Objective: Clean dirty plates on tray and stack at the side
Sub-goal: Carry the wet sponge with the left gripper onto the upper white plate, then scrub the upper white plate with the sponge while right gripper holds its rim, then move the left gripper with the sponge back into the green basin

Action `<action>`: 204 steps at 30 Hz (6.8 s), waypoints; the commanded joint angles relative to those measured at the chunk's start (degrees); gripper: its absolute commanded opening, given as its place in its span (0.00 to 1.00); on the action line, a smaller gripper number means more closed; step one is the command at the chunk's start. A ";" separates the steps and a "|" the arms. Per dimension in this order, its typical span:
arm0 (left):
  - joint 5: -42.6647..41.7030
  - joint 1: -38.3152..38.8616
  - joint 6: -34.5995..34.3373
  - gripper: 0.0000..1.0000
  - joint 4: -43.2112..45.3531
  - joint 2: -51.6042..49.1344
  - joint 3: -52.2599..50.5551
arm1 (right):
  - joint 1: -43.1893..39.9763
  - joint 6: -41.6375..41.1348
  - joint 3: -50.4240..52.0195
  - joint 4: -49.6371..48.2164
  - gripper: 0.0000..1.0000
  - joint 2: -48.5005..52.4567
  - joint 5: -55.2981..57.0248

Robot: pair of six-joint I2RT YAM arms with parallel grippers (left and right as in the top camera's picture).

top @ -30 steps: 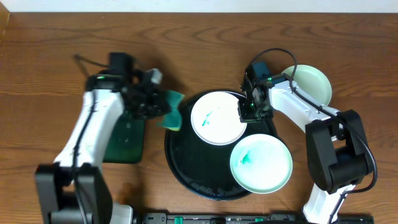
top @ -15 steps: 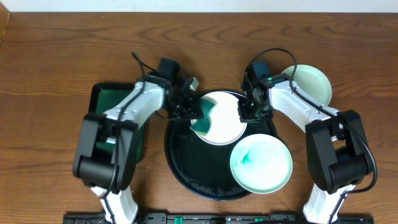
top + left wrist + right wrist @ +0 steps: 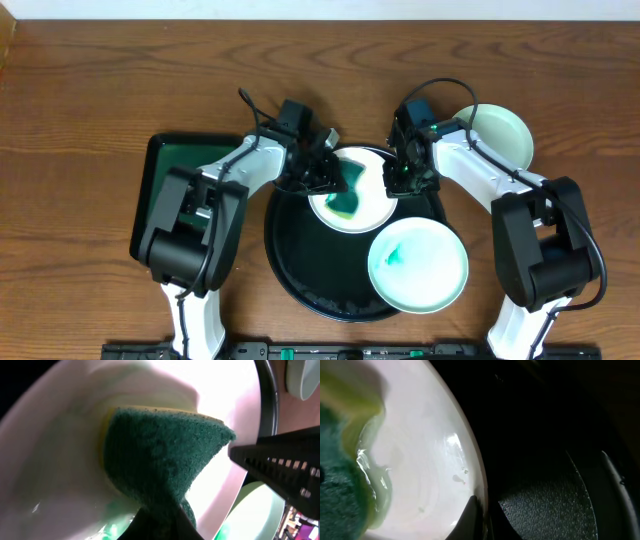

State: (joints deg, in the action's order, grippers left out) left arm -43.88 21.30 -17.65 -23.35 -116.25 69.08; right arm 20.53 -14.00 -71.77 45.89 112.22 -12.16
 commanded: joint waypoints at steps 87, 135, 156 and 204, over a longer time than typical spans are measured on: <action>30.73 12.50 18.10 0.07 -34.16 -5.46 13.88 | 1.90 1.20 2.36 1.66 0.01 1.31 0.11; 53.29 7.10 1.57 0.07 -30.27 -5.46 19.19 | 0.02 1.18 2.36 1.64 0.01 1.31 0.09; 16.55 13.53 20.94 0.07 -26.99 -5.46 20.26 | 0.02 1.18 2.36 1.66 0.01 1.31 0.07; 48.46 -0.68 5.22 0.07 -39.01 18.75 20.31 | 0.02 0.76 2.36 2.10 0.01 1.31 -0.17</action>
State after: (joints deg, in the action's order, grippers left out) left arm -2.83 23.81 -9.85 -60.53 -99.53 89.27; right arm 21.32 -13.63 -70.43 47.35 112.12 -17.43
